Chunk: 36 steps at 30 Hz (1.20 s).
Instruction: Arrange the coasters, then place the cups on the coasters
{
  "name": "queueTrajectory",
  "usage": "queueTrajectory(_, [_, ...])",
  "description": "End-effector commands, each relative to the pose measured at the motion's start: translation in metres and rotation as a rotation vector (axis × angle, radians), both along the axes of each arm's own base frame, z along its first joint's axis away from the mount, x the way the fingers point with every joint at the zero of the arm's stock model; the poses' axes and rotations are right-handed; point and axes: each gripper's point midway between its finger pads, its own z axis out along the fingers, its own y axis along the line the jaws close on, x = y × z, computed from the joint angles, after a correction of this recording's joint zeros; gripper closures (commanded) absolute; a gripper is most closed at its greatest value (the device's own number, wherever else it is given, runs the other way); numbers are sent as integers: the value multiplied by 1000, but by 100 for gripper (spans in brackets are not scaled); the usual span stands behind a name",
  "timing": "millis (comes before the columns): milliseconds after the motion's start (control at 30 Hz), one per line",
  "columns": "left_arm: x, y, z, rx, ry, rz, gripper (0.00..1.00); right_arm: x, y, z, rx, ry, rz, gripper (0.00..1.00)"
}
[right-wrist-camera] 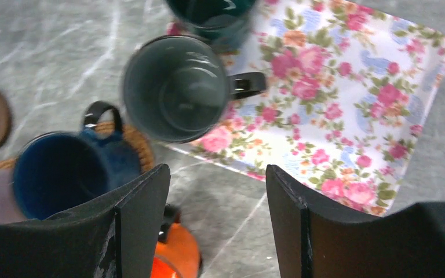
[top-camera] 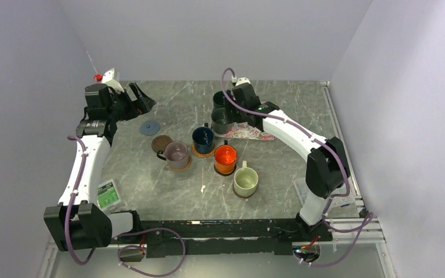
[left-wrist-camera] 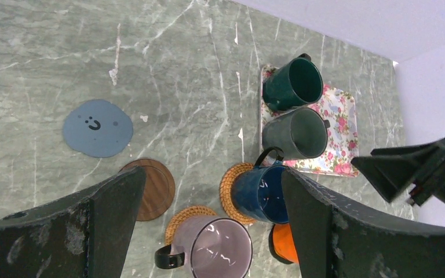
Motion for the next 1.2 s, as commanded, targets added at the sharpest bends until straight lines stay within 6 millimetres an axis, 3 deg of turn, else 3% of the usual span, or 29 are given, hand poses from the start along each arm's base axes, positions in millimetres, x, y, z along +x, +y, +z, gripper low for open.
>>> queueTrajectory(0, [3,-7,4,34,-26,-26,6,33,-18,7,40,-77,-116,35])
queueTrajectory(367, [2,-17,2,48,-19,-53,6,65,1,-16,58,-55,-114,36])
queueTrajectory(567, [3,-18,0,47,-12,-56,6,68,1,-48,5,6,-119,38])
queueTrajectory(733, [3,-18,-1,47,-10,-56,6,62,-14,-58,-54,12,-143,41])
queueTrajectory(1167, [4,-22,-4,35,6,-74,6,73,-66,-43,-163,-16,-205,52])
